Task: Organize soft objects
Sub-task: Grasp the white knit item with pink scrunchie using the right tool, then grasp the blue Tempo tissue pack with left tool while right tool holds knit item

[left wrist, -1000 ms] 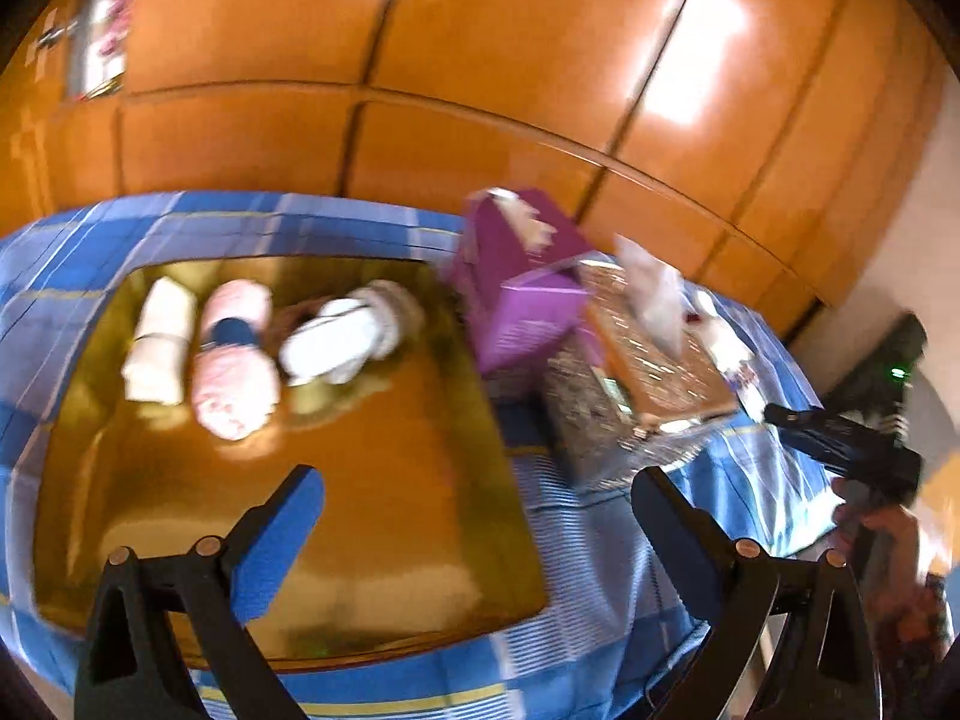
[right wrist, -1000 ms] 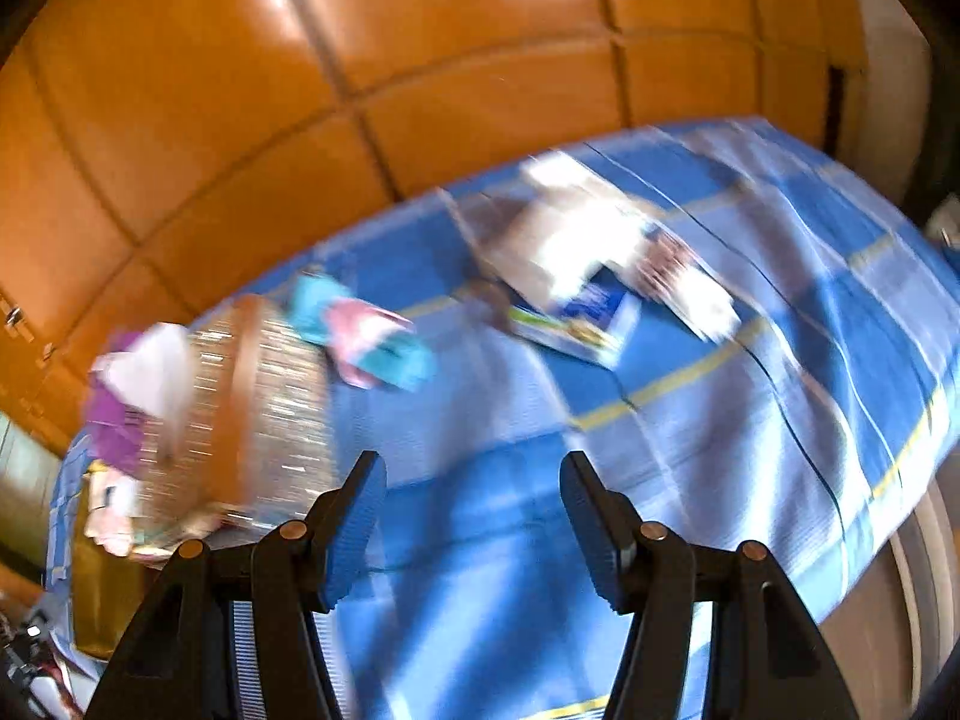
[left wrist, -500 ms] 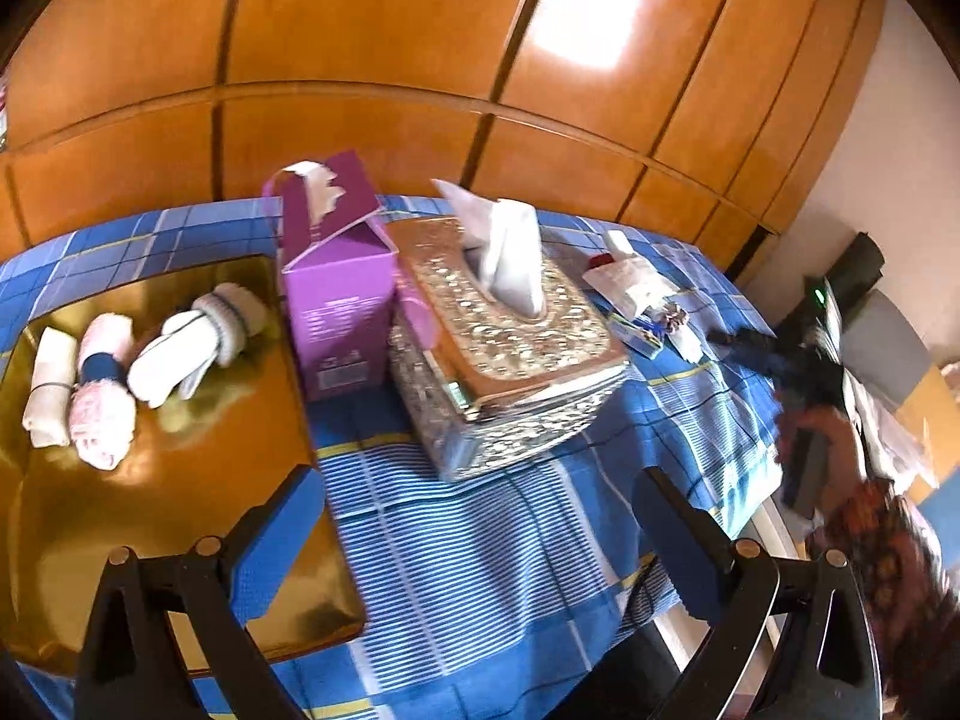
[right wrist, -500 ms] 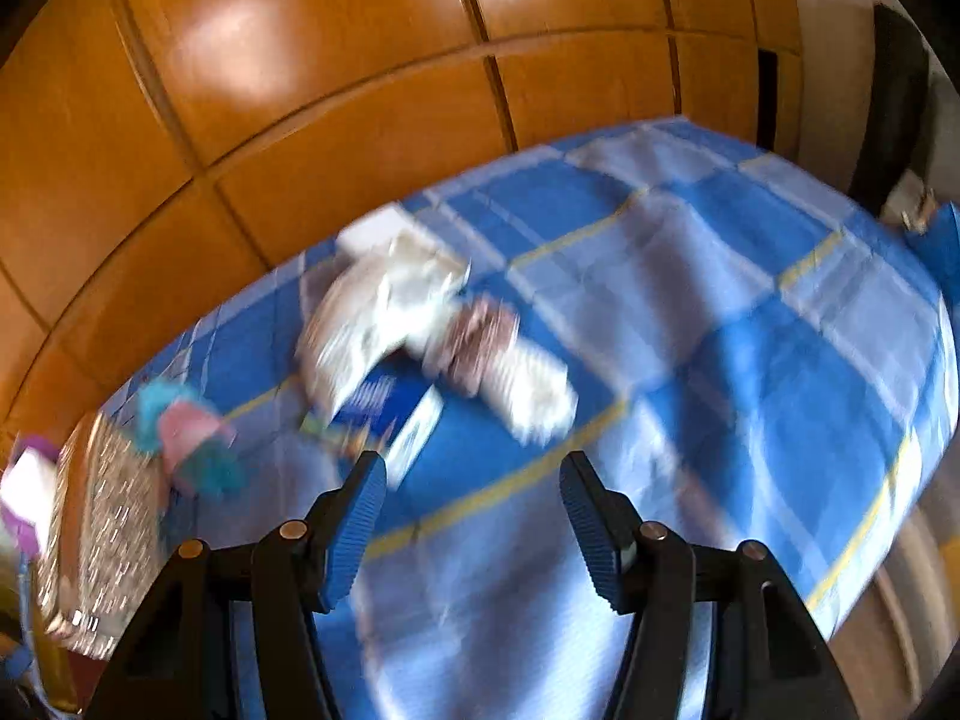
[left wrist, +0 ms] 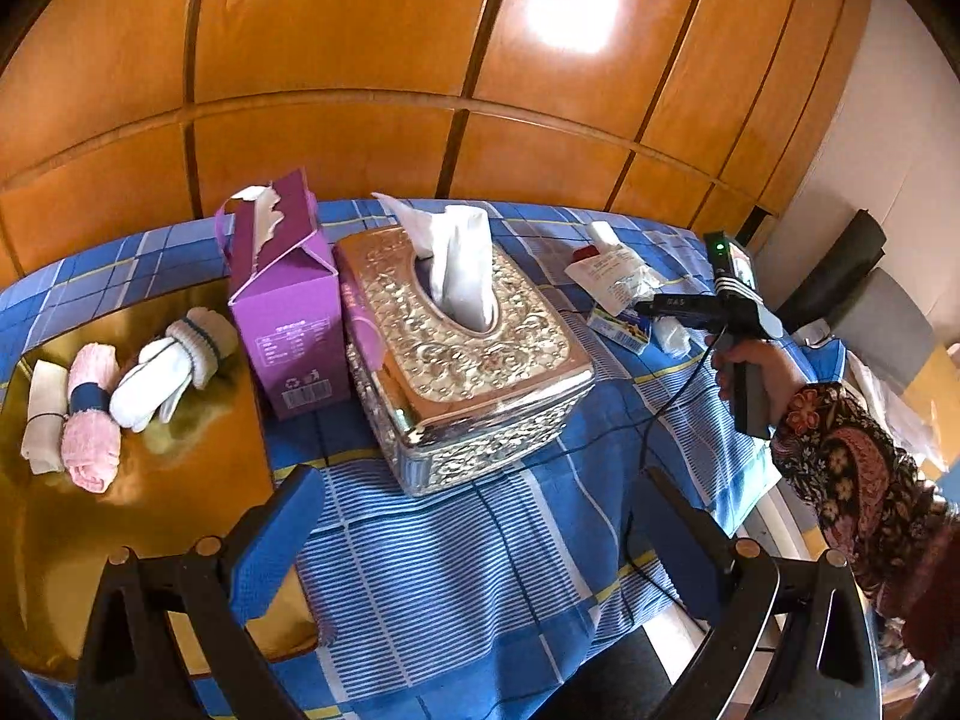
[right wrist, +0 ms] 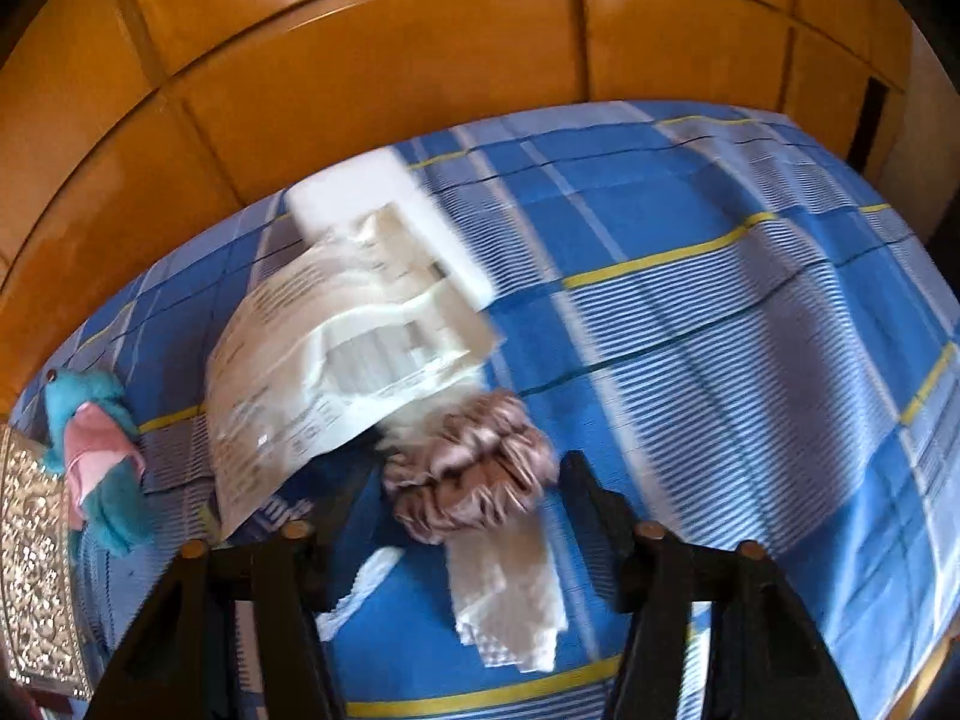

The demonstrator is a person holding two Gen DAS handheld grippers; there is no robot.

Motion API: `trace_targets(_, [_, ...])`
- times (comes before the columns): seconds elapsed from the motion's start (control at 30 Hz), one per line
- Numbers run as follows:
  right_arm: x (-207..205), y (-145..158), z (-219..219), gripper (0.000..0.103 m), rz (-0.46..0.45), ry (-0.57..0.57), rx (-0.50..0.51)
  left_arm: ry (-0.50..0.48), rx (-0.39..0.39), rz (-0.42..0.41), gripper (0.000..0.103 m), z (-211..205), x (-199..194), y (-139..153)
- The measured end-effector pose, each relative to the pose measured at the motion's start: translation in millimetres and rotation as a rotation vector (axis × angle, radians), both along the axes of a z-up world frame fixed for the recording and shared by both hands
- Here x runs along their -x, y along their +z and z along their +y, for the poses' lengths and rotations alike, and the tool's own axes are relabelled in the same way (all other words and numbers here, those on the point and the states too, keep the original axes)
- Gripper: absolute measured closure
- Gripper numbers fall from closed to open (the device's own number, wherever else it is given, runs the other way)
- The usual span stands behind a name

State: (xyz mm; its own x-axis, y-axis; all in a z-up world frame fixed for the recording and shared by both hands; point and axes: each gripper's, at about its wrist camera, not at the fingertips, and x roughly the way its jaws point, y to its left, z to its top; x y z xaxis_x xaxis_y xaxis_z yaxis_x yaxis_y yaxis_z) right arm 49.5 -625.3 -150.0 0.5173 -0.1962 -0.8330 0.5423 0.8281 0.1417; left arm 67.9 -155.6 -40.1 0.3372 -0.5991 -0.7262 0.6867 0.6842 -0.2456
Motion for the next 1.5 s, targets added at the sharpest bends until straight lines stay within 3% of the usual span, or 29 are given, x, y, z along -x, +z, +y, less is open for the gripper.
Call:
trace_targets(0.03, [0.6,0.8,5.0,0.065,-0.002,0.010,0.005,-0.006,0.000,-0.002,0.000,-3.4,0.1,1.0])
trace_targets(0.1, [5.5,2.7,17.7,0.065,-0.005,0.029,0.006,-0.019,0.001,-0.002,0.000,-9.7,1.0,2.1])
trace_targets(0.3, [42.8,6.6,54.3,0.066,-0.111,0.095,-0.139,-0.072,0.006,-0.012,0.000,-37.0,5.4,8.4])
trace_targets(0.5, [89.3,9.4,37.8,0.066,-0.208,-0.119,-0.025,-0.116,-0.029,-0.048,0.000,-83.2,13.6,17.2])
trace_targets(0.57, [98.6,2.5,27.8,0.066,-0.231,-0.166,-0.035,-0.117,-0.062,-0.068,0.000,-104.7,15.5,19.2])
trace_targets(0.8, [117.4,-15.3,25.1,0.066,-0.327,-0.204,-0.032,-0.142,-0.121,-0.040,0.000,-174.9,11.5,14.3])
trace_targets(1.1, [126.8,-18.3,21.0,0.066,-0.392,-0.215,-0.069,-0.171,-0.249,-0.079,0.000,-265.0,0.9,-24.2])
trace_targets(1.33, [126.9,-20.7,18.9,0.066,-0.405,-0.219,-0.072,-0.146,-0.362,-0.090,0.000,-309.0,-22.3,-67.2])
trace_targets(1.5, [127.4,-21.0,18.5,0.066,-0.412,-0.219,-0.074,-0.141,-0.389,-0.066,0.000,-323.0,-33.4,-85.7])
